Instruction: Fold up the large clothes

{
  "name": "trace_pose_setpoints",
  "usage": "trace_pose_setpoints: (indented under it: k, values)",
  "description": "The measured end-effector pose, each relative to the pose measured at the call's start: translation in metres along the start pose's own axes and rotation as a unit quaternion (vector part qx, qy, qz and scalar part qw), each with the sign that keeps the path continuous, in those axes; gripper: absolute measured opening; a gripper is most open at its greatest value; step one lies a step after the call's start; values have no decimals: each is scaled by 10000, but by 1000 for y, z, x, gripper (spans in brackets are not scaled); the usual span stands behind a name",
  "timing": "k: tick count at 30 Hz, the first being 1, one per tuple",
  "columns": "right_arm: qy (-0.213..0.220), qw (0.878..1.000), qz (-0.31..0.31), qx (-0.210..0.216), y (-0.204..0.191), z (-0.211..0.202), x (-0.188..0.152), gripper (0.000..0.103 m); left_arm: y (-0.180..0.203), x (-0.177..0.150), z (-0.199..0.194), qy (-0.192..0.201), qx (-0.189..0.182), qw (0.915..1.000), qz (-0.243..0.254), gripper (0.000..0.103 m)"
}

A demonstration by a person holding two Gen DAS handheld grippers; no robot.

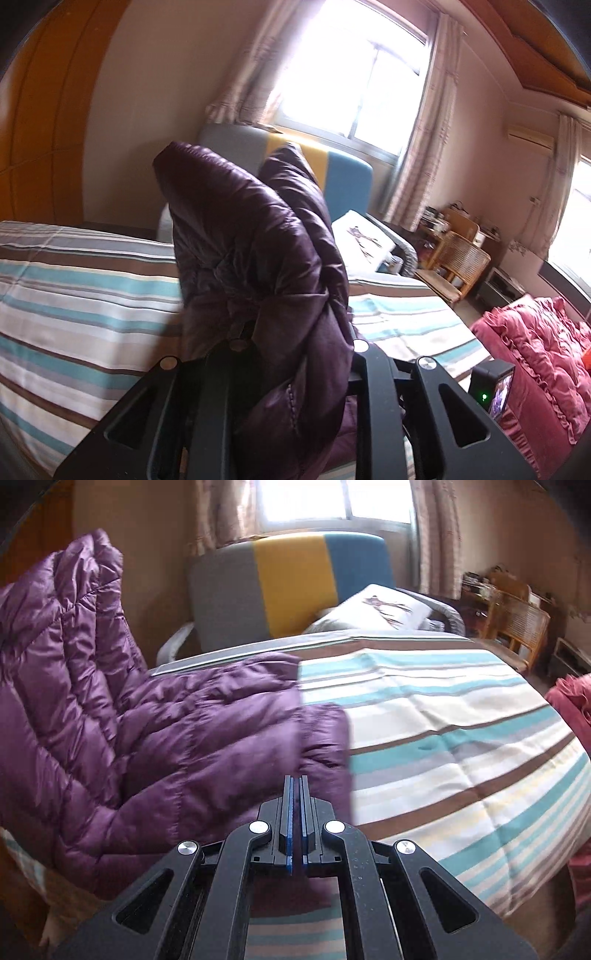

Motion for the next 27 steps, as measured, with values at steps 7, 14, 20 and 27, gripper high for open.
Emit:
trace_pose_setpoints:
  k: [7, 14, 20, 27]
  values:
    - [-257, 9985, 303, -370, 41, 8, -8, 2, 32, -23, 32, -438, -283, 9986, 23, 19]
    - [-212, 9975, 512, -450, 65, 7, -6, 2, 53, -56, 58, -780, -419, 9959, 189, 19]
    - [-180, 9964, 649, -509, 80, 4, -4, 2, 64, -86, 80, -1144, -533, 9917, 234, 19]
    - [-168, 9954, 800, -506, 90, 3, -3, 2, 72, -117, 98, -1369, -641, 9868, 577, 20]
Point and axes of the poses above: each gripper's, at about its wrist camera, not at the fingertips, and z roughly the way its jaws point, y to its right, x to its top, the point moved 10 cm from there along z, roughly the way its jaws point, and after that the axes turned 9 degrees about -z, right-handed, at the moved point
